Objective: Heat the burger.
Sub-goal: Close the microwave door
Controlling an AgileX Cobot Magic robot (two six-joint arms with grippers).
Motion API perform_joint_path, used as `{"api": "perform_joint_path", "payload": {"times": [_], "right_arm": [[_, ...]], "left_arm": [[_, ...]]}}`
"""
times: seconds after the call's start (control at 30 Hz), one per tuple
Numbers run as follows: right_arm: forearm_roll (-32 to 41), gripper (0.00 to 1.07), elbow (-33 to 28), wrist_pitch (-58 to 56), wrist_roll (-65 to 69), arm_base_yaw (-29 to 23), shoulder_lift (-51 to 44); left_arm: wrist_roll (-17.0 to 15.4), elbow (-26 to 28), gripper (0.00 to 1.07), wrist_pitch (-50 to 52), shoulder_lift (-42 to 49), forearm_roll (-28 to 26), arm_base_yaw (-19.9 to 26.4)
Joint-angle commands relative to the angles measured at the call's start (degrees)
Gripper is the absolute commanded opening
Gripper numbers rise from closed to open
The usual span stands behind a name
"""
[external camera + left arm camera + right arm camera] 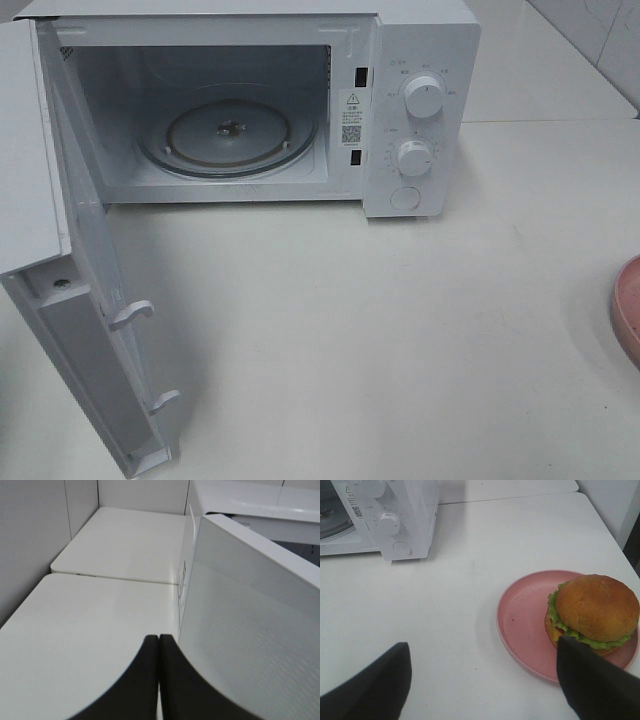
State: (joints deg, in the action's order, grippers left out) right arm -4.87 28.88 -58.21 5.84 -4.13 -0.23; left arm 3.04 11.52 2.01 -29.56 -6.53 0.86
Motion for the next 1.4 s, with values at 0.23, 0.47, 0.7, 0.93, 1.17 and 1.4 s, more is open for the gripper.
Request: {"api": "perform_joint_path", "payload": {"times": [0.23, 0.47, 0.7, 0.93, 1.17, 1.4], "right_arm": [[0.0, 0.76, 0.0, 0.63, -0.63, 0.23, -1.49], [0.0, 0.76, 0.0, 0.63, -0.63, 0.23, -1.49], [0.0, 0.76, 0.0, 0.63, -0.63, 0.23, -1.49], [0.0, 0.76, 0.0, 0.63, -0.63, 0.23, -1.49], [0.0, 0.76, 0.0, 0.63, -0.63, 0.23, -1.49], [0.0, 0.76, 0.0, 0.63, -0.63, 0.23, -1.49]], "left_arm": [[-0.69, -2.75, 0.0, 20.51, -13.29, 3.32, -4.18], [-6.36, -2.75, 0.0, 33.8, -26.7, 13.64, -9.0], [-12.78, -2.69, 0.0, 43.77, -35.35, 21.2, -9.28], [-18.62, -0.11, 0.0, 53.29, -47.21, 30.31, -9.28], [-20.17, 4.07, 0.0, 53.8, -53.29, 34.32, -9.28], [-21.03, 8.77, 0.0, 53.74, -57.41, 34.03, -13.18]]}}
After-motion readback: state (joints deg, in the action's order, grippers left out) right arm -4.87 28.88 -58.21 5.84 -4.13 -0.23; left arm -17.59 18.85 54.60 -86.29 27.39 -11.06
